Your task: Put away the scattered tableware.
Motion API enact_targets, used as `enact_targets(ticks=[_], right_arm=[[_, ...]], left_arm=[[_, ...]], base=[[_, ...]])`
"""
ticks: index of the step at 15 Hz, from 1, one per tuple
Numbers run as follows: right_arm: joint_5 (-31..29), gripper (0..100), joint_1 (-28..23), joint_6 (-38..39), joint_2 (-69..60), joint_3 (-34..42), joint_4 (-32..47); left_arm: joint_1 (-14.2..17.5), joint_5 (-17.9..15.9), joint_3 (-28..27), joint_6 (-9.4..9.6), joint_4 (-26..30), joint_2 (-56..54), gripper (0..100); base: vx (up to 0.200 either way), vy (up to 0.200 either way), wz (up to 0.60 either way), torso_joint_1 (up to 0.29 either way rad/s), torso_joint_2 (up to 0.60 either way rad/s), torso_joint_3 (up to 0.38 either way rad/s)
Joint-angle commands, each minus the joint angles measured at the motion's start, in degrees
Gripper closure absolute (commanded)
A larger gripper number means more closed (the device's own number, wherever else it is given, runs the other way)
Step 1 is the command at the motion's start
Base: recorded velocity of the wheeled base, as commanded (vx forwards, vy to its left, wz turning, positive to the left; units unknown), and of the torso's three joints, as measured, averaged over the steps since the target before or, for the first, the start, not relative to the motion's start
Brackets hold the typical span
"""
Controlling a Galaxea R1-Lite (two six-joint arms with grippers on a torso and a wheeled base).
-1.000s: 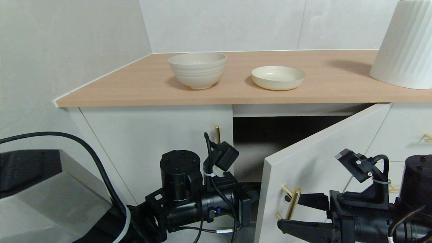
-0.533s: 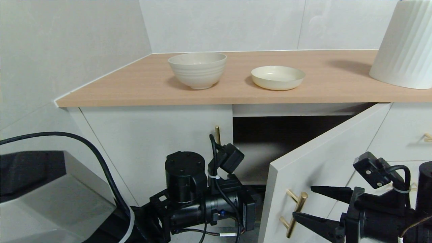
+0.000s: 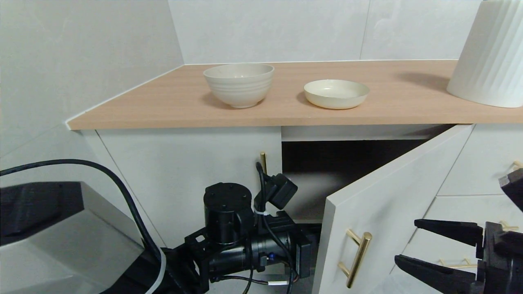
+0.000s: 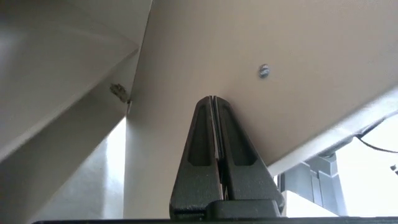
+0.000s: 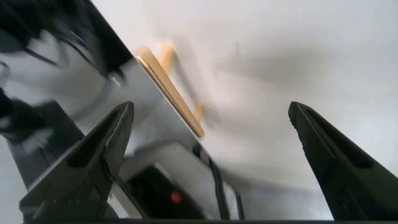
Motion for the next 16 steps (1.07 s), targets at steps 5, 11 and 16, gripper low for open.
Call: enact_targets(ticks=[5,11,16], right_arm=[[-0.6,0,-0.3,0.0,-4.8,-0.4,0.7],[-0.6,0,-0.4,0.0,-6.6,-1.2,2.6],[-0.6,0,-0.4,0.0,-7.1,-1.6,2.6]], left_arm=[[-0.8,0.6,-5.9,-1.17,8.5,-1.6,100],[-1.8,0.8,-7.4,-1.17,9.2,-0.4,100],[-1.8,1.1,-9.9,-1.17,11.5,1.5,100]], base=[[-0.080,0.000,0.00,0.002,0.00,0.002],[-0.133,0.000,0.00,0.000,0.00,0.002],[0.000,0.000,0.00,0.000,0.00,0.000]])
